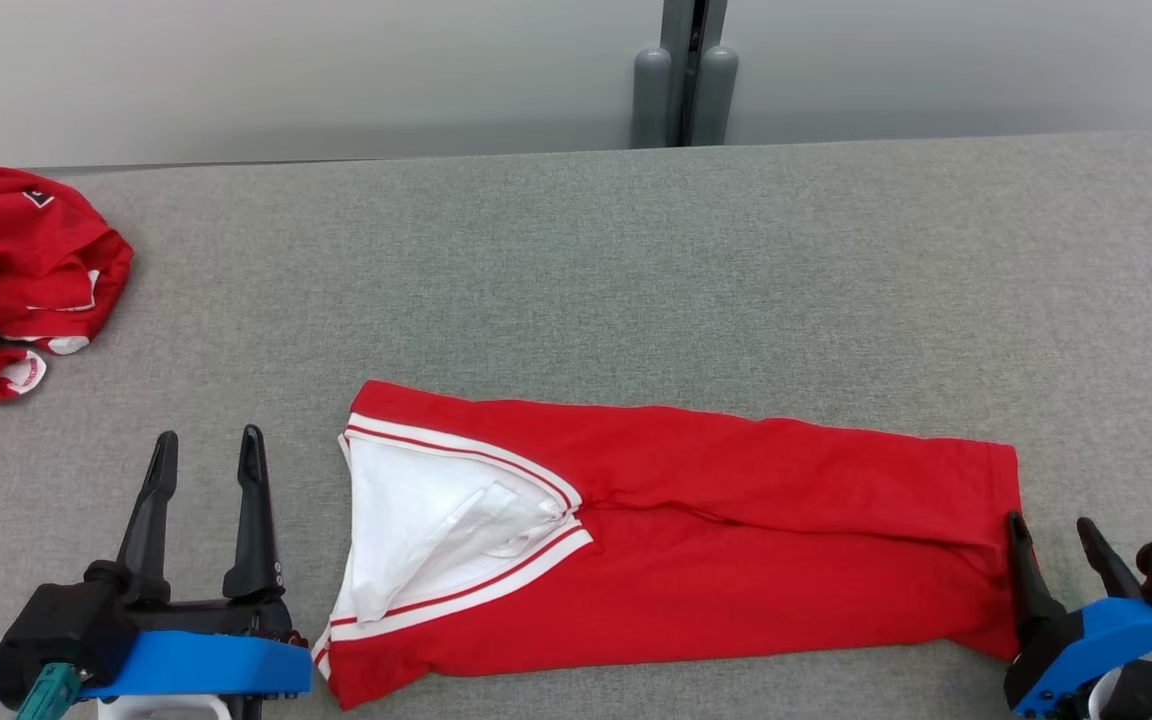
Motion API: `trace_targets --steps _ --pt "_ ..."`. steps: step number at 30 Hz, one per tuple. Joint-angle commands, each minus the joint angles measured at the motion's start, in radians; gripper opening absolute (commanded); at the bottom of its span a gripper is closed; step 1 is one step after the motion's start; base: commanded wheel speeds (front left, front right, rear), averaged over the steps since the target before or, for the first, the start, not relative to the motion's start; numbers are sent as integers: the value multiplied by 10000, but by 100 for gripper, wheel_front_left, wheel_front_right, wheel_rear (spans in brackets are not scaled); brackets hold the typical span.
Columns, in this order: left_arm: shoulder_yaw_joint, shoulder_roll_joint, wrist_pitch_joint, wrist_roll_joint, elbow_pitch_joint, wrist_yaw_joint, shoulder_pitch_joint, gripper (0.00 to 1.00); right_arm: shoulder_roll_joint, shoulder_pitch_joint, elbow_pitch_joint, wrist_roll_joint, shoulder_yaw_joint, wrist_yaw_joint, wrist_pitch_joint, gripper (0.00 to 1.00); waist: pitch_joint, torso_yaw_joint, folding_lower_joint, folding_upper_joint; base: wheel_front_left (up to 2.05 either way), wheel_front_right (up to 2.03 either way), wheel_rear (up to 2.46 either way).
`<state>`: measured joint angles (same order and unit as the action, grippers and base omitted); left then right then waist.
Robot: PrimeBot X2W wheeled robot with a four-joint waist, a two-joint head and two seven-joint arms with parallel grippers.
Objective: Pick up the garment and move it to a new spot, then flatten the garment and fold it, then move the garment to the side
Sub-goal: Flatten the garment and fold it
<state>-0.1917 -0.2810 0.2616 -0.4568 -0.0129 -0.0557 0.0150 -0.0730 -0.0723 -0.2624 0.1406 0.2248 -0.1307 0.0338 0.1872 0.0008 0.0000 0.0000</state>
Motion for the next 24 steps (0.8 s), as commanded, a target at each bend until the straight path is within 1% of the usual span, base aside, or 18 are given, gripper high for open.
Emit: trace_targets --steps 1,6,7,8,9,10,11,12,13,18,21,24 --pt "96 64 46 149 -26 -42 -89 100 63 -213 -548 -158 112 -1 -110 100 51 124 0 0 0 0 0" --pt "142 171 46 314 -93 -8 -176 100 129 -447 -1837 -25 -266 -1 107 100 88 302 0 0 0 0 0" --pt "138 188 46 339 -94 -1 -197 100 153 -469 -2061 20 -407 -2 208 93 87 320 0 0 0 0 0" --pt "129 198 45 368 -94 6 -211 100 184 -502 -2234 77 -489 -2 281 57 87 330 0 0 0 0 0" --pt "110 208 46 389 -89 10 -218 100 202 -550 -2396 120 -553 -4 352 39 86 330 0 0 0 0 0" --pt "65 204 46 453 -76 30 -214 100 209 -605 -2497 160 -591 -6 367 27 85 320 0 0 0 0 0" --pt "28 217 46 473 -53 37 -203 100 209 -692 -2562 182 -586 -6 355 6 81 301 0 0 0 0 0" --pt "8 221 47 510 -23 37 -194 100 179 -789 -2571 176 -555 -4 299 0 83 259 0 0 0 0 0" --pt "8 221 47 510 -23 37 -194 100 179 -789 -2571 176 -555 -4 299 0 83 259 0 0 0 0 0" --pt "-57 241 47 637 127 24 -110 100 -539 -1500 -2201 417 31 8 50 0 100 -148 0 0 0 0 0" --pt "-164 270 45 634 156 54 -12 100 -895 -1650 -1928 868 664 4 330 0 115 -298 0 0 0 0 0" --pt "-269 311 47 659 130 70 79 100 -1576 -1591 -1622 1055 1309 2 661 0 158 -403 0 0 0 0 0"
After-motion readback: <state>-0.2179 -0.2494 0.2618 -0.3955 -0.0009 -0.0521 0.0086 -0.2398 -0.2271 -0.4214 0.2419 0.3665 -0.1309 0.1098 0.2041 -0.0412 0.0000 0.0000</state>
